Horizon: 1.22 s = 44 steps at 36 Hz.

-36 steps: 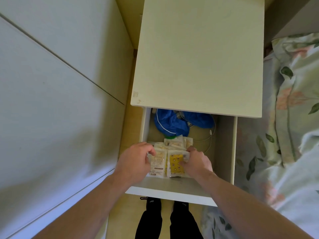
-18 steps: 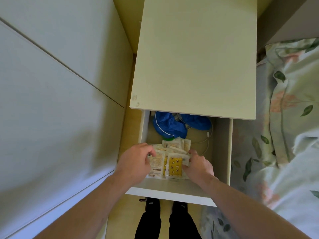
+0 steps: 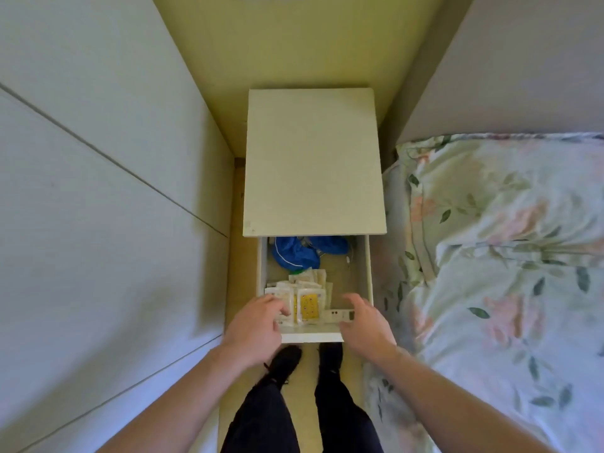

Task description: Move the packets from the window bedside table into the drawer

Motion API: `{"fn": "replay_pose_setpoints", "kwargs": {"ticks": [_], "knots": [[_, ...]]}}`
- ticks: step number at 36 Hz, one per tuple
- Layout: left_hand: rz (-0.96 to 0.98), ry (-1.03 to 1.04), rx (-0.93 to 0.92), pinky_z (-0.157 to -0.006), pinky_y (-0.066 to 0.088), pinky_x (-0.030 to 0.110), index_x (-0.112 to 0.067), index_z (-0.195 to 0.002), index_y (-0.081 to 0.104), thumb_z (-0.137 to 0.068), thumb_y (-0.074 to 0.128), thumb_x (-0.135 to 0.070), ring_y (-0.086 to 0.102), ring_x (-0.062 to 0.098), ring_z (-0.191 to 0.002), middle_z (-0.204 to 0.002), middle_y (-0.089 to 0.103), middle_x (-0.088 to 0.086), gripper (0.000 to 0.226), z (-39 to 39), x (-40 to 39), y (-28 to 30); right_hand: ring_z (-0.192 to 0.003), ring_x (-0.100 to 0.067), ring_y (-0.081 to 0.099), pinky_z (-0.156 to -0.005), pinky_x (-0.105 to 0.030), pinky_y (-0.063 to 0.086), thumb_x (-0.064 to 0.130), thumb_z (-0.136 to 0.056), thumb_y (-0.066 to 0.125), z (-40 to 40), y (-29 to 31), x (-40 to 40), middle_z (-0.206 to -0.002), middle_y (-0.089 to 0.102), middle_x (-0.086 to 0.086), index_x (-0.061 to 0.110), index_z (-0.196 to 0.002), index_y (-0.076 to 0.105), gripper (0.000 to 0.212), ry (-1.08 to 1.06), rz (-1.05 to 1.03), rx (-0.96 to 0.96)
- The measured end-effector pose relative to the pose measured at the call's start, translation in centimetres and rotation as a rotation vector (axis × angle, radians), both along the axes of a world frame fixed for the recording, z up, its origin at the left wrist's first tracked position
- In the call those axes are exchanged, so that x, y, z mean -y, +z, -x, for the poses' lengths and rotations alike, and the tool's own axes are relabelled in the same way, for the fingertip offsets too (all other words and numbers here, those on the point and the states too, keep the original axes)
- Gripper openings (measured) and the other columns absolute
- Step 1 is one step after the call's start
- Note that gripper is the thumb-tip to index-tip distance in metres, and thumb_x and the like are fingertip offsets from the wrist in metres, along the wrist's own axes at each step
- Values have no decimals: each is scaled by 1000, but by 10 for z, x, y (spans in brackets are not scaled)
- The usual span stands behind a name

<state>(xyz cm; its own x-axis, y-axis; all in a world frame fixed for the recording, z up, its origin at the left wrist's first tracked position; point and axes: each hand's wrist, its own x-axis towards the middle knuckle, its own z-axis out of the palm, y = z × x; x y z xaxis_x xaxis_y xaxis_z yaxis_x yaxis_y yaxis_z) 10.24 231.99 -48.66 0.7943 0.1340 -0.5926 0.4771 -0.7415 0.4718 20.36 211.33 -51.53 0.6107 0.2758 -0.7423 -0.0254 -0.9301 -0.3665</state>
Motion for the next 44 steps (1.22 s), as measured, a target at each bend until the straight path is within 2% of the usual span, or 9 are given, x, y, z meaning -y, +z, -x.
{"fn": "replay_pose_setpoints", "kwargs": {"ticks": [4, 8, 11, 14, 18, 22, 31, 39, 44], "knots": [[21, -79, 27, -111, 40, 27, -30, -124, 62, -97, 50, -7, 44, 6, -132, -140, 49, -14, 37, 5, 17, 56, -129, -15, 53, -103, -31, 47, 22, -92, 59, 28, 78, 24, -148, 48, 6, 31, -145, 44, 56, -116, -38, 91], [42, -225, 86, -102, 52, 31, -34, -125, 58, -98, 52, -12, 55, 7, -119, -142, 47, -15, 36, 5, 37, 100, -124, -11, 53, -100, -28, 46, 30, -92, 61, 70, 134, 52, -144, 48, 10, 34, -139, 51, 48, -316, -90, 191], [50, -390, 126, -97, 50, 24, -34, -128, 56, -99, 53, -16, 53, 5, -115, -141, 46, -16, 34, 3, 58, 134, -124, -9, 53, -98, -24, 43, 35, -94, 62, 112, 170, 73, -142, 47, 15, 36, -136, 52, 43, -467, -123, 249], [51, -556, 181, -105, 45, 25, -33, -130, 54, -99, 52, -20, 47, 4, -122, -138, 47, -15, 33, 1, 86, 169, -124, -6, 51, -98, -23, 42, 35, -94, 62, 159, 201, 101, -138, 46, 19, 42, -135, 50, 44, -605, -134, 312], [61, -814, 245, -107, 43, 25, -35, -133, 51, -100, 50, -24, 43, 2, -124, -139, 43, -20, 34, 13, 142, 215, -123, -5, 51, -103, -30, 47, 37, -92, 63, 228, 238, 146, -133, 47, 22, 43, -133, 51, 43, -857, -166, 414], [86, -1030, 354, -115, 37, 28, -32, -137, 50, -100, 49, -26, 41, 6, -130, -142, 44, -17, 38, 45, 221, 258, -117, 1, 53, -101, -23, 47, 35, -90, 66, 305, 271, 193, -130, 45, 30, 47, -126, 54, 40, -1109, -187, 552], [249, -1420, 530, -115, 33, 26, -40, -130, 54, -97, 57, -33, 41, 5, -134, -141, 43, -22, 34, 223, 410, 306, -115, 4, 54, -102, -23, 46, 38, -88, 70, 545, 317, 294, -133, 47, 29, 44, -130, 53, 45, -1509, -135, 740], [343, -1670, 591, -111, 34, 26, -40, -133, 52, -98, 58, -34, 44, 6, -131, -144, 40, -23, 36, 412, 521, 331, -120, -3, 52, -100, -22, 44, 32, -89, 71, 757, 338, 357, -136, 51, 21, 39, -134, 53, 49, -1796, -57, 832], [417, -1794, 559, -102, 38, 24, -45, -127, 51, -97, 60, -34, 49, 2, -111, -139, 39, -28, 33, 502, 585, 332, -124, 0, 50, -103, -23, 45, 35, -90, 71, 854, 344, 389, -139, 43, 30, 43, -134, 52, 49, -1922, -15, 919]]}}
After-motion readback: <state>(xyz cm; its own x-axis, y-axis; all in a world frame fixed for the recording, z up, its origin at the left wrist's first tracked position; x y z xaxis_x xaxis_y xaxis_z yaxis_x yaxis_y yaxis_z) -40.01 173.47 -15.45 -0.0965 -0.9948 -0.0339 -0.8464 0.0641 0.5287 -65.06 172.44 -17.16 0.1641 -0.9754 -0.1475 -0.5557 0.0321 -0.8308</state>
